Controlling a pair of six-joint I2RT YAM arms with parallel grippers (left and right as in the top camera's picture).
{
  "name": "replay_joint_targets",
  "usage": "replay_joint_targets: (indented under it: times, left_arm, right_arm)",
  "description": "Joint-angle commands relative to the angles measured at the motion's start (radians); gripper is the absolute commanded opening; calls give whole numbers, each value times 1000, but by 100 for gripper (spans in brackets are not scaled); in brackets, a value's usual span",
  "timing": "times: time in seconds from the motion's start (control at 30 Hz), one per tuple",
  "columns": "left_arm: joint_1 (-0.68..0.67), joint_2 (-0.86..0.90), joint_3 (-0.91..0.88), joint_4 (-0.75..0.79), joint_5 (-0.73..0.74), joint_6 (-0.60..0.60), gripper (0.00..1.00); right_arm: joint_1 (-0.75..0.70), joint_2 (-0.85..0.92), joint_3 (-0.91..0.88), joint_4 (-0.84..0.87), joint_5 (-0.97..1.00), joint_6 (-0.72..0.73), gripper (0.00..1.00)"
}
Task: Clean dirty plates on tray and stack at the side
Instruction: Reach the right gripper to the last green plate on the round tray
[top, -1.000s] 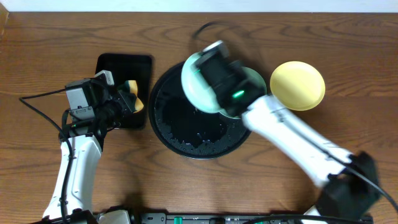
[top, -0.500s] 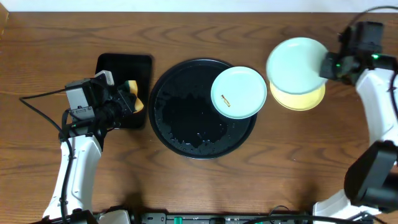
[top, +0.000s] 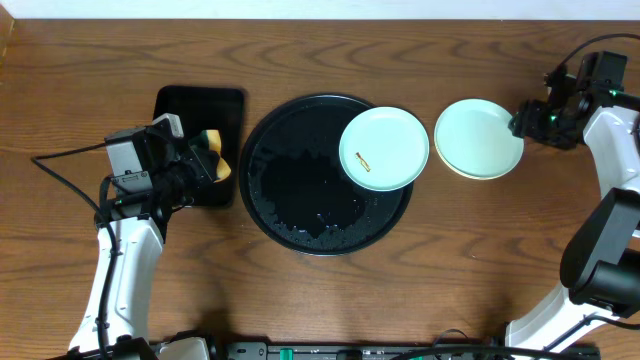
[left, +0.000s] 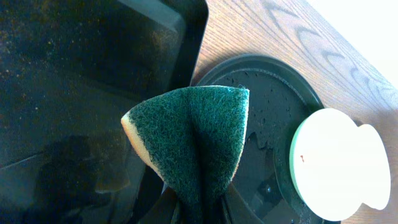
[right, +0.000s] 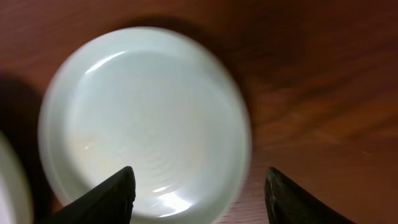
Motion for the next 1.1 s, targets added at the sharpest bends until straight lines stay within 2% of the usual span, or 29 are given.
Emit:
replay_joint_targets:
  times: [0.0,0.27,0.53,0.6,0.7,0.93,1.0,1.03,1.07]
  left_arm:
    - [4,0,31,-3,-5,21,15]
    - [4,0,31,-19,-5,21,16]
    - [4,0,31,-30,-5,21,15]
    - [4,0,31,-29,-5,21,15]
    - [4,0,31,-29,-5,29,15]
    - [4,0,31,-30,-6,29,15]
    - [4,0,31,-30,-5,29,15]
    - [4,0,31,-30,-6,28,15]
    - [4,0,31,-30,-5,28,15]
  right_arm:
    - [25,-5,16,-21,-216,-117,64]
    - [206,-3,53,-32,-249,-248,70]
    - [391,44,52,58,36,-250,70]
    - [409,69,52,73,41,-250,67]
    - [425,105,52,83,41,-248,54]
    - [425,147,45,59,41,-238,49]
    - [426,155,40,55,37,-238,39]
    - [426,156,40,48,35,-238,31]
    - [427,156,40,43,31,-237,18]
